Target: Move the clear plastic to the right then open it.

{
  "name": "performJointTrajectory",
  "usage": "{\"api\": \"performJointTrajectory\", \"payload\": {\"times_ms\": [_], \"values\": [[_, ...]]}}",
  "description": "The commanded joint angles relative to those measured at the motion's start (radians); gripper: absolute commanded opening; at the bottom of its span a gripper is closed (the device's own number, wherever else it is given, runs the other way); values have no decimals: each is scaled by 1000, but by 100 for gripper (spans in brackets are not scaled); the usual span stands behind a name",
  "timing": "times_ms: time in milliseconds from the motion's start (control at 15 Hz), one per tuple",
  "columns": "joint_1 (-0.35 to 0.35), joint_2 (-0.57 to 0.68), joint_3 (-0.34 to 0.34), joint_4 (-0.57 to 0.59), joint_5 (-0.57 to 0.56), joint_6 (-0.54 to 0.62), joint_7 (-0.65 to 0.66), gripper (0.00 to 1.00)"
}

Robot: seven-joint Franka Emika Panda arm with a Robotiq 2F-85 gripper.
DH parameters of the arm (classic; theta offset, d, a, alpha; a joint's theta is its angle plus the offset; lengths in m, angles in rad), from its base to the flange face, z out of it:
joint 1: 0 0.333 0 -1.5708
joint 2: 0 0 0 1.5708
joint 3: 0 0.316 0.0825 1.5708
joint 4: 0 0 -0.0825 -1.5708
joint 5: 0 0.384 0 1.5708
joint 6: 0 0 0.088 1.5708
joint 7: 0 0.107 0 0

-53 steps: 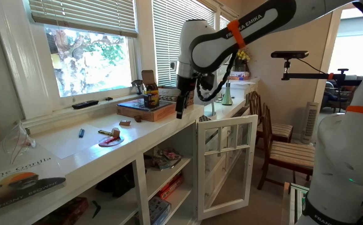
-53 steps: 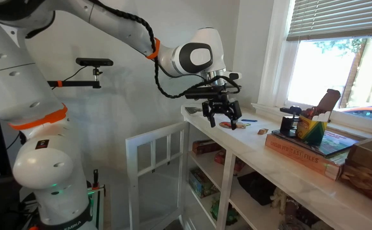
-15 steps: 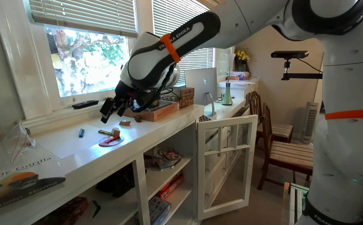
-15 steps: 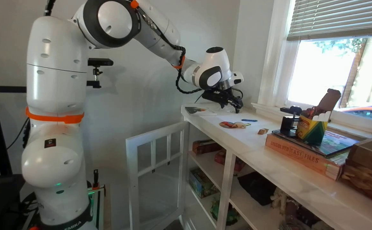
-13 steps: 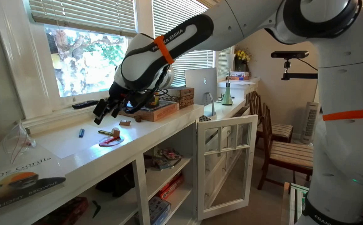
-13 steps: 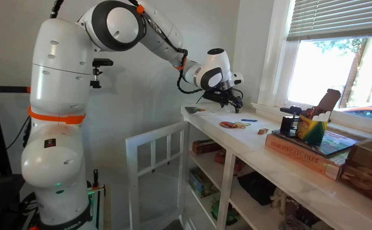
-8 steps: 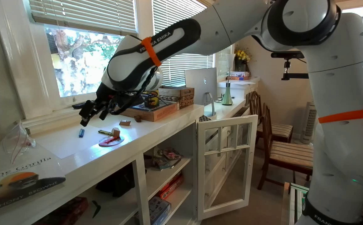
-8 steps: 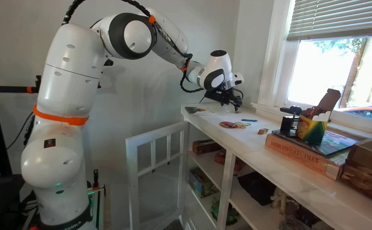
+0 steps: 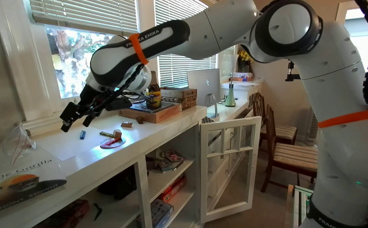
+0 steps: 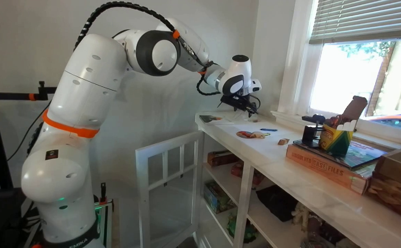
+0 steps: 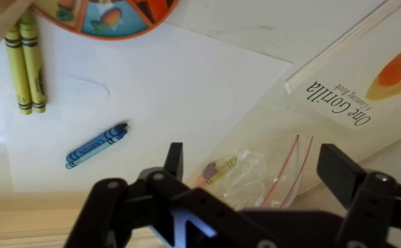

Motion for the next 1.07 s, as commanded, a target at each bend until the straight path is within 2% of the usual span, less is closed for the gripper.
{"api": "performJointTrajectory", "payload": {"times_ms": [0,333,1000], "values": [[-22,87,56,102,46,-36,-80,100],[-12,171,93,176,38,-16,-134,100],[14,315,122,332,22,23,-178,100]]}}
